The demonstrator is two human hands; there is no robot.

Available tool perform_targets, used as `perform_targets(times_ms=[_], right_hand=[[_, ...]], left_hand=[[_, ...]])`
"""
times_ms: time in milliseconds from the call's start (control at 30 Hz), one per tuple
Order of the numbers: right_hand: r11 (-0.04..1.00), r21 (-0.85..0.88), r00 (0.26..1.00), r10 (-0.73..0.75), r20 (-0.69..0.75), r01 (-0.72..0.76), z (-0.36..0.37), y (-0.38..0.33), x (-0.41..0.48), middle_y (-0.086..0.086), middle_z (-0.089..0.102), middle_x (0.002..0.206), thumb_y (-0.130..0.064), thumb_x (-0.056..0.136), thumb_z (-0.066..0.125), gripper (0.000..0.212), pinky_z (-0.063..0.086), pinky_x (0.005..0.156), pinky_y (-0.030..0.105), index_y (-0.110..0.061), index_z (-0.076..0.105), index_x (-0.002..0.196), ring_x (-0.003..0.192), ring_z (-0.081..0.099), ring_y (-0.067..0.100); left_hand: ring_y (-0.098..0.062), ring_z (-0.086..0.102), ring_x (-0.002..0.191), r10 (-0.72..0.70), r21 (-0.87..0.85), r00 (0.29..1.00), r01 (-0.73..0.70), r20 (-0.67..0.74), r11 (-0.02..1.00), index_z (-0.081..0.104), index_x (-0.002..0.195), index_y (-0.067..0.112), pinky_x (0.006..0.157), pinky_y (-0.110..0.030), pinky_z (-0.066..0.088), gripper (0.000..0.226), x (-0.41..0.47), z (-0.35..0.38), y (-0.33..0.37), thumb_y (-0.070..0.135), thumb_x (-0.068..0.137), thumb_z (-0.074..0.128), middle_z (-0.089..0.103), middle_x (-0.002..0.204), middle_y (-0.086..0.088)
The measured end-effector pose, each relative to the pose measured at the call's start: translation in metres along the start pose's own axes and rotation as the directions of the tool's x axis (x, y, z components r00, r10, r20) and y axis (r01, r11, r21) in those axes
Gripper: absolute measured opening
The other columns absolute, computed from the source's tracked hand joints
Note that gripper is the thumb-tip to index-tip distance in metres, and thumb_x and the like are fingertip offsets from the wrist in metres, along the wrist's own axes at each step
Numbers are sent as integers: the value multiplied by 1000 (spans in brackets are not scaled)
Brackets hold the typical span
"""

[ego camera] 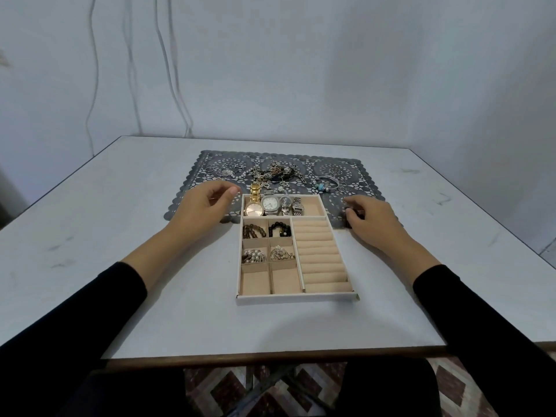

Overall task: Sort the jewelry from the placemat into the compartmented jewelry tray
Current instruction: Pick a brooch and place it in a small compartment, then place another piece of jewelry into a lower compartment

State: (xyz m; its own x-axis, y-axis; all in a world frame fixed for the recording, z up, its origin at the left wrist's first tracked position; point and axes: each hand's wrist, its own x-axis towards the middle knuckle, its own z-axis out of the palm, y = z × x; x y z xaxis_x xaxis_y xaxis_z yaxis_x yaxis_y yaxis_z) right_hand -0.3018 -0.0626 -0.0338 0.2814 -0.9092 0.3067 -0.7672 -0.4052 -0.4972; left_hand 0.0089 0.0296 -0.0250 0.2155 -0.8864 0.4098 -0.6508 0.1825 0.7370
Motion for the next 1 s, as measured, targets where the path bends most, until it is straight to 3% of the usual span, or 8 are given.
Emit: perform_targets(times_ms=[133, 233, 333, 533, 667, 733, 800, 1000], right_hand=[[1000, 5, 998, -11, -54, 11, 3, 5, 21, 7, 65, 119, -19, 93, 56, 32, 34, 88, 18, -11, 61, 123, 108, 57, 21], [1000, 1, 998, -20, -64, 20, 6, 4, 41, 7, 63, 123, -26, 95, 55, 34, 34, 92, 21, -10, 60, 125, 114, 55, 21], [999, 2, 999, -48, -23, 48, 11, 1, 59, 5, 60, 130, -34, 97, 52, 40, 34, 96, 23, -11, 57, 129, 121, 52, 20], [990, 25, 989, -139, 49, 138, 27, -8, 97, 2, 61, 129, -32, 96, 55, 40, 31, 91, 12, -12, 57, 130, 119, 54, 14], [989, 29, 985, -146, 97, 144, 37, -14, 119, 1, 60, 129, -34, 95, 56, 42, 37, 90, 18, -15, 56, 132, 114, 57, 14], [985, 20, 978, -170, 123, 169, 41, -17, 127, 0, 60, 129, -35, 94, 56, 41, 43, 96, 26, -16, 57, 131, 114, 57, 15], [977, 8, 968, -214, 127, 215, 46, -19, 133, -1, 63, 123, -33, 94, 57, 37, 44, 99, 30, -16, 60, 126, 112, 57, 14], [954, 57, 947, -298, 116, 294, 52, -28, 145, -4, 67, 105, -31, 89, 65, 27, 41, 85, 20, -19, 69, 112, 95, 57, 8]], left_hand=[[-10, 53, 107, 88, 229, 996, -91, 23, 969, 64, 121, 17, 90, -27, 39, 25, 27, 1, -19, 25, 99, 53, 64, 120, -1], [-17, 52, 120, 64, 313, 996, -81, 63, 946, 60, 128, 16, 95, -27, 34, 32, 44, 3, -32, 28, 101, 49, 60, 130, -4], [-22, 52, 123, 15, 349, 995, -47, 96, 936, 57, 132, 16, 98, -32, 37, 36, 59, 6, -39, 31, 101, 47, 57, 135, -6], [-21, 43, 135, 18, 422, 983, -94, 181, 901, 51, 140, 15, 112, -35, 30, 43, 86, 14, -45, 33, 101, 48, 47, 147, -5], [-20, 39, 139, 8, 447, 976, -107, 218, 888, 48, 143, 14, 115, -36, 29, 46, 102, 19, -51, 33, 101, 48, 43, 150, -4], [-20, 38, 139, 7, 451, 976, -107, 218, 886, 47, 143, 14, 114, -36, 29, 46, 110, 21, -52, 33, 101, 48, 42, 151, -4], [-20, 38, 139, -1, 455, 976, -100, 216, 885, 46, 144, 15, 114, -36, 28, 46, 117, 21, -54, 33, 101, 47, 42, 151, -3], [-19, 37, 140, -33, 471, 969, -89, 245, 878, 47, 144, 15, 114, -37, 27, 45, 132, 24, -61, 34, 103, 43, 41, 151, -2]])
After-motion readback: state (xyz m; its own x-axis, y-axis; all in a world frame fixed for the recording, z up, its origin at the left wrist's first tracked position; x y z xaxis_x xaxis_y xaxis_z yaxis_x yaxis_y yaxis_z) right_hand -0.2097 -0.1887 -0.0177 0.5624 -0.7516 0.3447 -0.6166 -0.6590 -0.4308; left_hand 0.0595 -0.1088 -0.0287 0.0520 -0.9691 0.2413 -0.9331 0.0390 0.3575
